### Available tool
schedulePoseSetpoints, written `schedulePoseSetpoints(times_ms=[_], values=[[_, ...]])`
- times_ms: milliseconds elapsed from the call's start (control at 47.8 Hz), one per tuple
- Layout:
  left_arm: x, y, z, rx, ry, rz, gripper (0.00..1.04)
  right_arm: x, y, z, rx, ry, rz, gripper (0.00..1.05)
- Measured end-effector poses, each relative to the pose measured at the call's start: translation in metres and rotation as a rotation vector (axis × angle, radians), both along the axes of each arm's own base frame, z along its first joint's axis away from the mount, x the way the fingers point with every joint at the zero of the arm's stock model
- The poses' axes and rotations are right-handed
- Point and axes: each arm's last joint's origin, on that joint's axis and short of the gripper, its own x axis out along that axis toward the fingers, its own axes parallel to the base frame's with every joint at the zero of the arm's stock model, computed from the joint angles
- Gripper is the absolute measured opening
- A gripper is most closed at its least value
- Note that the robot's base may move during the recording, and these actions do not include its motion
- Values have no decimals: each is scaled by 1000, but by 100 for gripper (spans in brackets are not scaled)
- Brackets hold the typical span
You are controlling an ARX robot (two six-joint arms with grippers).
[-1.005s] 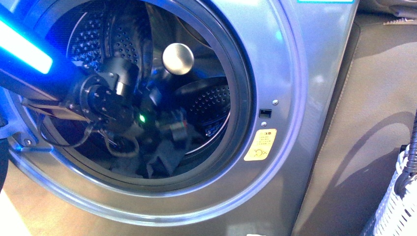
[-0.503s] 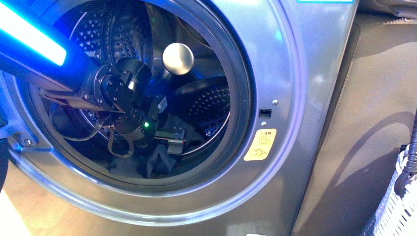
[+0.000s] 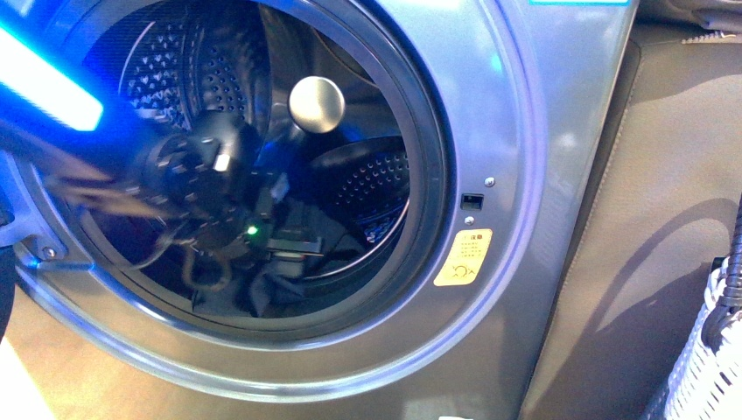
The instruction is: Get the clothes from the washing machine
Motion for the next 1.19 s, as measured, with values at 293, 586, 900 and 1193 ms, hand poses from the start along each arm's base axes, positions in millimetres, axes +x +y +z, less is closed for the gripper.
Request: schedulePoseSetpoints(times_ms=[293,586,900,1193], values=[[-51,11,10,-73,-74,-17,6,0,0,0,0,0,0,97],[-112,23,49,-131,-229,-82,6,0,0,0,0,0,0,97],[-179,41,111,-151,-435,-174,6,0,0,0,0,0,0,97],[-233,22,203,-122,-686,-415,6,0,0,0,0,0,0,97]])
